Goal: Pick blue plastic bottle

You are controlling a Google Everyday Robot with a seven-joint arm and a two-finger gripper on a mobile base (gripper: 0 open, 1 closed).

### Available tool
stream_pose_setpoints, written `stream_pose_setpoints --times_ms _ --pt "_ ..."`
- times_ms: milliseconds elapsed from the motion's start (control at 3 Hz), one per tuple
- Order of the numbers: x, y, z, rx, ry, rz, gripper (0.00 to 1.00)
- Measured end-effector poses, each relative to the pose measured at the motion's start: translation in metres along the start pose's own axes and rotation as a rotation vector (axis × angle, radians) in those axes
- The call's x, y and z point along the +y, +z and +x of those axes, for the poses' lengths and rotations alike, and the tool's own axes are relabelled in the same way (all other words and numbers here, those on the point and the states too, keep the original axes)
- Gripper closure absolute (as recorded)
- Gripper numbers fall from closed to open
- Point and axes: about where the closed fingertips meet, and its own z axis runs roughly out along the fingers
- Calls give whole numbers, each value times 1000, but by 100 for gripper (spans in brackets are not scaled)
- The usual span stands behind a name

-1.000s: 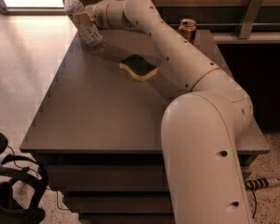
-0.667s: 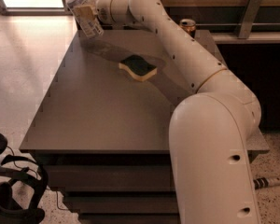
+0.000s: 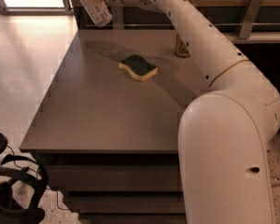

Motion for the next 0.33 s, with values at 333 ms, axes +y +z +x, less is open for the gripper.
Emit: stream_pose_setpoints --times_ms 333 --pt "-1 -23 -20 62 -40 11 100"
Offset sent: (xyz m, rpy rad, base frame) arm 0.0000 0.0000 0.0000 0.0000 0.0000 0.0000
